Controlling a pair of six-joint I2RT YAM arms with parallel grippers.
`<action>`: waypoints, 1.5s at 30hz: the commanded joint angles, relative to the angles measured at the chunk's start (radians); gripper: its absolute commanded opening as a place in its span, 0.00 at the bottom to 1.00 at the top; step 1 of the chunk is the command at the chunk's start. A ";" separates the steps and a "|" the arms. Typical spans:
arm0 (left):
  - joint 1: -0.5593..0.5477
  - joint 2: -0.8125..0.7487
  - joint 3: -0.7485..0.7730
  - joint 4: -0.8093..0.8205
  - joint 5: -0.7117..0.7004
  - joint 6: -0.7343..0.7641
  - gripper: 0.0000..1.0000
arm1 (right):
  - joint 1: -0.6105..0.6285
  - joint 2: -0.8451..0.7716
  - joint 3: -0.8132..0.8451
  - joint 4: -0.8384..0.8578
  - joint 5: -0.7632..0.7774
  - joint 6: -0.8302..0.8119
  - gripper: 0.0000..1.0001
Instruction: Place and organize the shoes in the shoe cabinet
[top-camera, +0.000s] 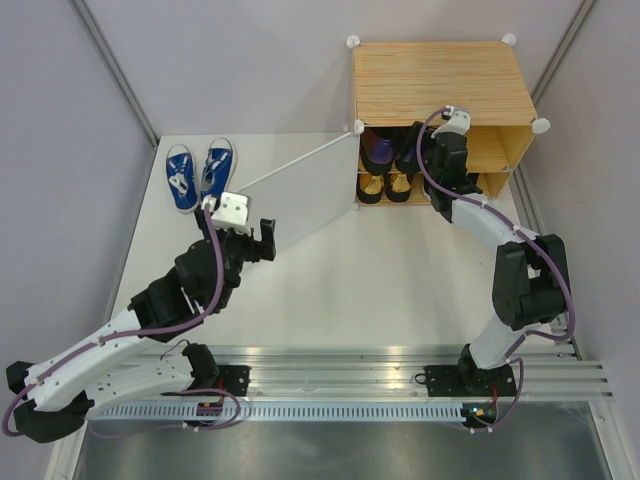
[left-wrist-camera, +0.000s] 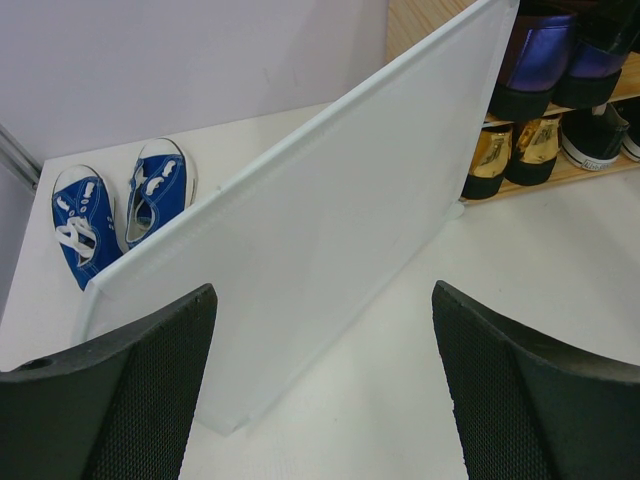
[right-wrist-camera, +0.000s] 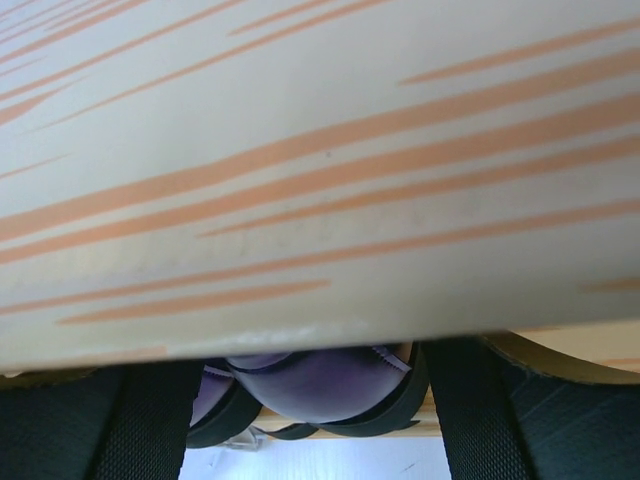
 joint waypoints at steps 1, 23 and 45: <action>0.004 -0.008 0.011 0.005 0.002 0.033 0.91 | 0.010 -0.043 0.043 -0.056 -0.002 0.026 0.86; 0.021 0.236 0.449 0.067 -0.187 0.319 0.97 | 0.006 -0.649 -0.507 -0.188 -0.301 0.145 0.87; 0.847 0.649 0.527 -0.585 0.532 -0.321 0.92 | 0.017 -0.816 -0.746 -0.232 -0.459 0.147 0.84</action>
